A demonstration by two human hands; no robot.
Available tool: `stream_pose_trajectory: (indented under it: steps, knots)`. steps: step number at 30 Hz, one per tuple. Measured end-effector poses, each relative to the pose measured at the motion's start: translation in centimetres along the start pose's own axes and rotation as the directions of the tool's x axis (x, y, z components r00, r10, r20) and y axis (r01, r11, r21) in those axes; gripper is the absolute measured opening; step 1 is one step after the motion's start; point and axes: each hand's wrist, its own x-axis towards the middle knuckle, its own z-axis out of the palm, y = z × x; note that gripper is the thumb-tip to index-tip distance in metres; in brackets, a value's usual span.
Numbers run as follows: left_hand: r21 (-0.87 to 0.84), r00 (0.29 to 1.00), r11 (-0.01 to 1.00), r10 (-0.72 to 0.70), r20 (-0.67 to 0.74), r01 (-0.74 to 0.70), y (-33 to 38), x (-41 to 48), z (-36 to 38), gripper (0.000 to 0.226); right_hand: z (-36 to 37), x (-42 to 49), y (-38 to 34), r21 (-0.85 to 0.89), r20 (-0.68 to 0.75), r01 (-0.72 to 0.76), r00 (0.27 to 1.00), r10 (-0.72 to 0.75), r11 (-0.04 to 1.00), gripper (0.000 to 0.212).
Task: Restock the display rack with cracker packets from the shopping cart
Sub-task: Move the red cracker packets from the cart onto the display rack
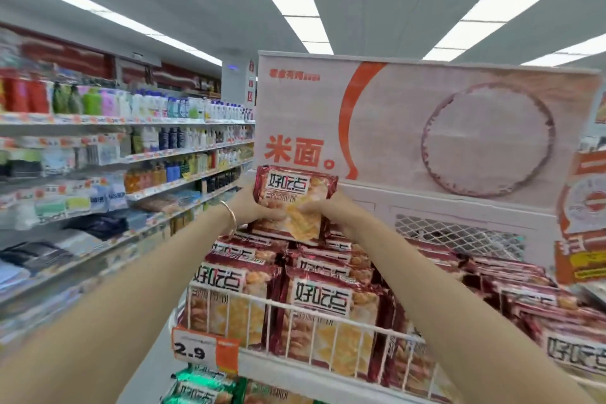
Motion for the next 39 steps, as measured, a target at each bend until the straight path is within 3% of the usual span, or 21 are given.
stream_pose_trajectory:
  steps: [2,5,8,11,13,17,18,21,22,27,29,32,34,37,39]
  knots:
    - [-0.020,1.000,1.000,0.009,-0.005,-0.009,-0.3,0.8,-0.3,0.069,-0.4,-0.5,-0.2,-0.009,0.012,0.018,1.000,-0.017,1.000,0.052]
    - [-0.007,0.997,0.998,0.064,-0.049,-0.065,-0.1,1.3,-0.2,0.059,-1.2,0.0,-0.1,-0.025,0.026,0.030,0.999,-0.029,0.999,0.036]
    - [0.027,0.994,0.996,0.090,-0.062,-0.088,-0.3,1.7,-0.1,0.056,-1.5,0.3,0.2,-0.018,0.017,0.001,1.000,-0.001,1.000,0.051]
    - [0.029,0.993,0.995,0.097,-0.073,-0.095,-0.7,1.7,0.1,0.057,-1.1,0.0,0.8,0.009,0.042,0.046,0.998,-0.047,0.999,0.052]
    - [0.007,0.994,0.996,0.091,-0.066,-0.090,-0.8,1.6,0.2,0.055,-0.8,-0.2,0.8,-0.007,0.030,0.071,0.997,-0.071,0.997,0.074]
    - [-0.122,0.999,0.992,0.036,-0.026,-0.039,-1.3,1.8,0.3,0.047,-1.3,-0.6,0.2,0.004,-0.047,0.110,0.993,-0.110,0.994,0.089]
    - [-0.142,1.000,0.990,0.019,-0.023,-0.022,-1.3,2.0,0.1,0.047,-1.4,-0.5,0.1,0.036,-0.063,0.114,0.992,-0.111,0.993,0.089]
    - [-0.152,1.000,0.988,0.004,-0.024,-0.008,-1.2,2.4,-0.7,0.049,-1.3,-0.5,0.3,0.033,-0.080,0.145,0.987,-0.142,0.989,0.044]
    - [-0.151,1.000,0.989,-0.008,-0.021,0.005,-1.2,2.5,-0.9,0.057,-1.1,-0.3,0.6,0.008,-0.075,0.155,0.985,-0.154,0.988,0.043]
    - [0.006,0.996,0.996,-0.088,-0.004,0.088,-3.0,2.4,-0.9,0.100,0.1,-0.3,1.3,-0.186,0.035,0.228,0.974,-0.226,0.956,0.069]
    - [0.054,0.995,0.994,-0.100,-0.009,0.100,-3.1,2.1,-0.6,0.090,0.2,-0.1,1.6,-0.189,0.026,0.207,0.978,-0.206,0.960,0.091]
    - [0.103,0.995,0.989,-0.101,-0.020,0.103,-2.2,1.6,-0.4,0.060,0.2,-0.9,1.2,-0.190,-0.016,0.158,0.986,-0.164,0.969,0.106]
    - [0.151,0.997,0.986,-0.062,-0.034,0.066,-1.6,1.2,-0.6,0.061,0.2,-1.8,0.9,-0.219,-0.057,0.123,0.989,-0.139,0.968,0.129]
    - [0.142,0.993,0.987,-0.054,-0.110,0.069,-1.3,-0.1,-2.0,0.066,0.3,-2.8,0.2,-0.404,-0.203,0.193,0.934,-0.294,0.894,0.125]
    - [0.128,0.972,0.984,-0.095,-0.216,0.125,-1.6,-1.7,-3.5,0.064,1.0,-3.6,-0.8,-0.548,-0.290,0.266,0.829,-0.479,0.793,0.109]
